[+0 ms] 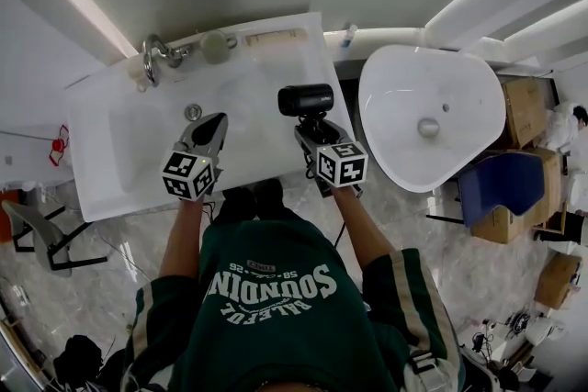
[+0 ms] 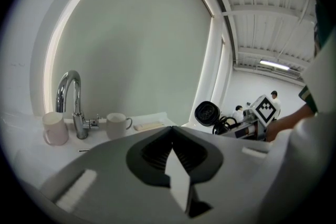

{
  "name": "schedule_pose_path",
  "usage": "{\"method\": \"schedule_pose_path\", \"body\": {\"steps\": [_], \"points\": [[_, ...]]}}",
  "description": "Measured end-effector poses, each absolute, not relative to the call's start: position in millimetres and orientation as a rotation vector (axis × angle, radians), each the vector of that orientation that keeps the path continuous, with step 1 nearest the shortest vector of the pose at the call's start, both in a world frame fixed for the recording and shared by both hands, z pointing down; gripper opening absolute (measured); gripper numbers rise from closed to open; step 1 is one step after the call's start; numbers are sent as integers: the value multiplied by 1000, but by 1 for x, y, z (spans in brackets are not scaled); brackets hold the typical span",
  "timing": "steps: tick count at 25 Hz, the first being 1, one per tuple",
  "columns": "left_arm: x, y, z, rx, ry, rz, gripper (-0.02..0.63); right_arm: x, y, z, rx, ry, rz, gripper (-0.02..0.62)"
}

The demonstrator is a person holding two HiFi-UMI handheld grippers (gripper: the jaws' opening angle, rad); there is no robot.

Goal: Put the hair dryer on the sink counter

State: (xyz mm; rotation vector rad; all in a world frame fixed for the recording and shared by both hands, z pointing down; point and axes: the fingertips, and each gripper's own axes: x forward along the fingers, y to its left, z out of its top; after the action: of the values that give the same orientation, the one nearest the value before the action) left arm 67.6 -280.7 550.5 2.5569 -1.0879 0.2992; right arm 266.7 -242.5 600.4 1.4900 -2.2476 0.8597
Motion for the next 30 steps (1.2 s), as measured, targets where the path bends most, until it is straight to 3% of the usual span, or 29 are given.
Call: {"method": "schedule_pose_path", "body": {"steps": [30], "points": [[47, -315, 585, 2445, -1121, 348, 51, 276, -319, 668, 1383, -2106, 910, 249]]}}
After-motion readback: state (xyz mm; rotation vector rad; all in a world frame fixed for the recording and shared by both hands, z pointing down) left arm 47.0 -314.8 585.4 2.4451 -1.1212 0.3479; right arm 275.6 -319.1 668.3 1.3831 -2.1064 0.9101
